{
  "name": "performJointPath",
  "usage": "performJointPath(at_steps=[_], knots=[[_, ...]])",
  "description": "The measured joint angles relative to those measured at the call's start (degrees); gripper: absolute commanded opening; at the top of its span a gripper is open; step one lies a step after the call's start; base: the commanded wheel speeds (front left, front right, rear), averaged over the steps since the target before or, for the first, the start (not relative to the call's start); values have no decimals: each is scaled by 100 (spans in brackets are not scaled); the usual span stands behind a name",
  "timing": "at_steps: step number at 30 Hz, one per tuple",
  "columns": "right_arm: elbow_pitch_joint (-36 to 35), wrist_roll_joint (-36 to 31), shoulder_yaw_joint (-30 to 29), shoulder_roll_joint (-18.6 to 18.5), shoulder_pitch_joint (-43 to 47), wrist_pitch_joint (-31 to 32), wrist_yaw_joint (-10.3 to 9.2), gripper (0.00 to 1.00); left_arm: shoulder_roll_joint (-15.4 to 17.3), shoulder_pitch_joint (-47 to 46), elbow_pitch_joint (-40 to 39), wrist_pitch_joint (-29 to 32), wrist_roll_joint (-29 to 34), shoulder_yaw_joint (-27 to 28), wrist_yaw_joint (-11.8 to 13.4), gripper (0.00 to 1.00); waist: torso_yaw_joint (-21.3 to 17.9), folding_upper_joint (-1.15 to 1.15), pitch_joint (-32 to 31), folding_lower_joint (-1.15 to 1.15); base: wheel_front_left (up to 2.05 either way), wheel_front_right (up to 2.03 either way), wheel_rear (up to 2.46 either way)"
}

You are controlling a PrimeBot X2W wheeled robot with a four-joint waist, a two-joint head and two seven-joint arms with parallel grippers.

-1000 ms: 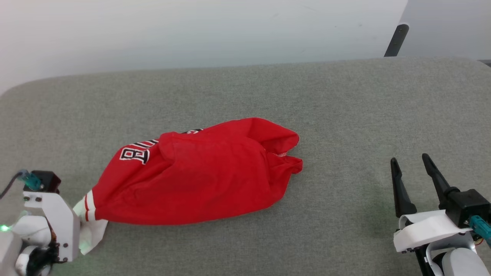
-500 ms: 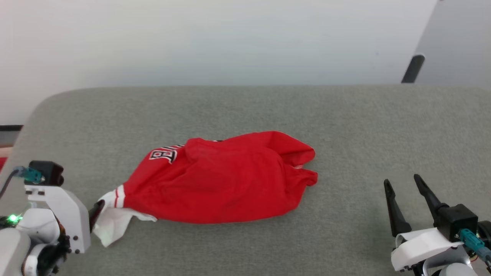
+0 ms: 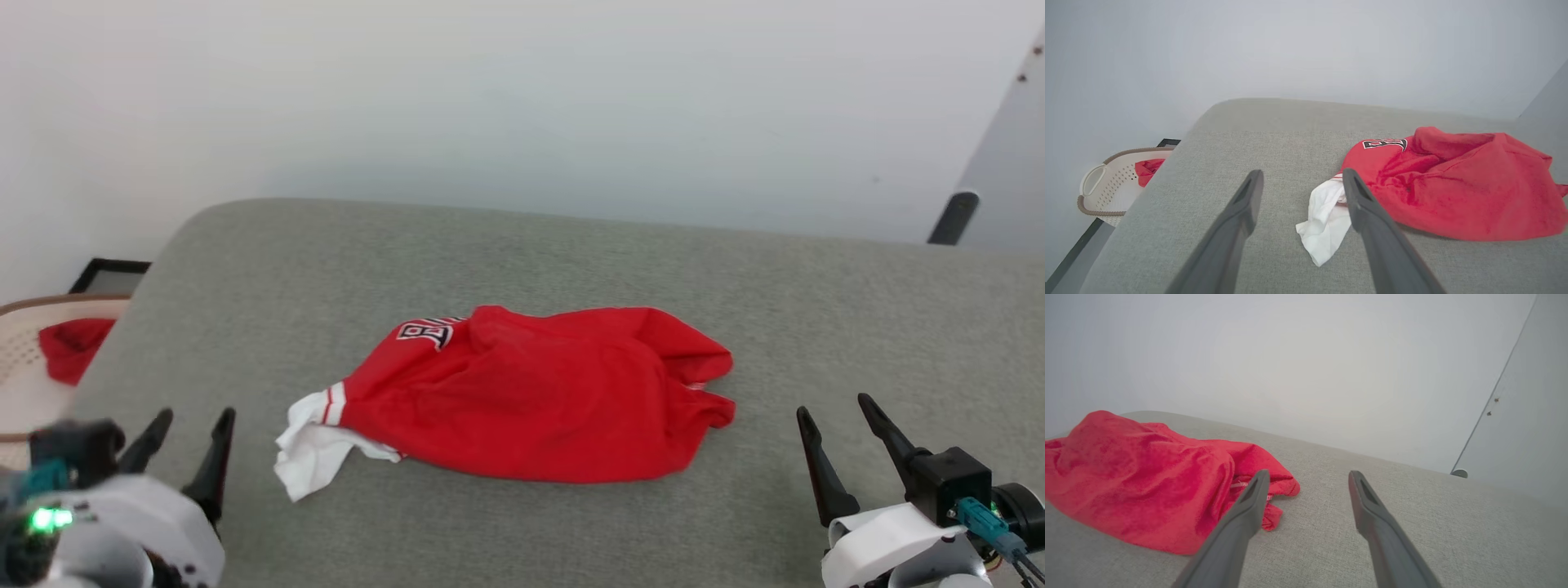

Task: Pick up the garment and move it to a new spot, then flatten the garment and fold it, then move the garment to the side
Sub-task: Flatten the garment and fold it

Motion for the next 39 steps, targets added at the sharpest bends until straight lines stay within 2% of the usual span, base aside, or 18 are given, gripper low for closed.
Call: performJointPath(at_steps=[6,14,20,27,32,39], knots=[[-7,130,177,-130,-5,185,0,100,-296,517,115,-934,153,87,157,100,298,0,-82,0,0,0,0],[-7,361,407,-408,-197,662,1,100,-722,736,424,-1706,323,49,120,100,800,0,-141,0,0,0,0],[141,669,539,-601,-408,1268,1,100,-1031,739,633,-1820,338,-23,24,100,1112,0,-148,0,0,0,0],[466,1056,591,-824,-790,2484,1,100,-1402,459,835,-1869,532,-234,-160,100,1576,0,-42,0,0,0,0],[809,1329,666,-889,-1140,3293,2,100,-1670,268,970,-1890,673,-308,-278,100,1839,0,177,-1,0,0,0],[1506,1638,902,-964,-1576,3928,2,100,-2049,97,991,-1898,896,-155,-424,100,2052,0,592,0,0,0,0]])
